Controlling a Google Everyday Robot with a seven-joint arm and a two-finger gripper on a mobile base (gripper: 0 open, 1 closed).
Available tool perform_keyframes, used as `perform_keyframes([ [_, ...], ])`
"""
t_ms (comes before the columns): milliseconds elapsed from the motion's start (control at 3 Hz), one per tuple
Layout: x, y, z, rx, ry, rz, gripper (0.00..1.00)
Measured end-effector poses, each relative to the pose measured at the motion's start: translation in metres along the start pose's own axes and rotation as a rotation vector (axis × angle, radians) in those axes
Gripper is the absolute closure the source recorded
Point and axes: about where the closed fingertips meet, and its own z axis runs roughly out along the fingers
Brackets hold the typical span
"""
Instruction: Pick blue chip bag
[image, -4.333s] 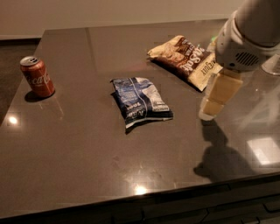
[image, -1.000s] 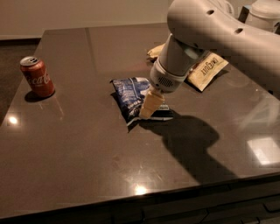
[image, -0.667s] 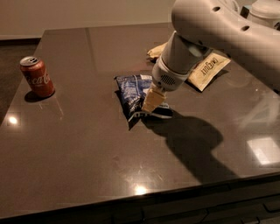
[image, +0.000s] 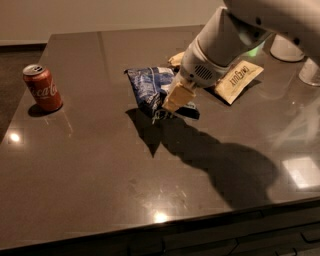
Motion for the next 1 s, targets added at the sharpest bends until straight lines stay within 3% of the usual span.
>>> perform_keyframes([
  [333,-0.020,0.008,-0.032,-0.026,-0.077,-0.039,1.00],
  [1000,-0.060,0.027,-0.086,-0.074,-0.145,-0.154,1.00],
])
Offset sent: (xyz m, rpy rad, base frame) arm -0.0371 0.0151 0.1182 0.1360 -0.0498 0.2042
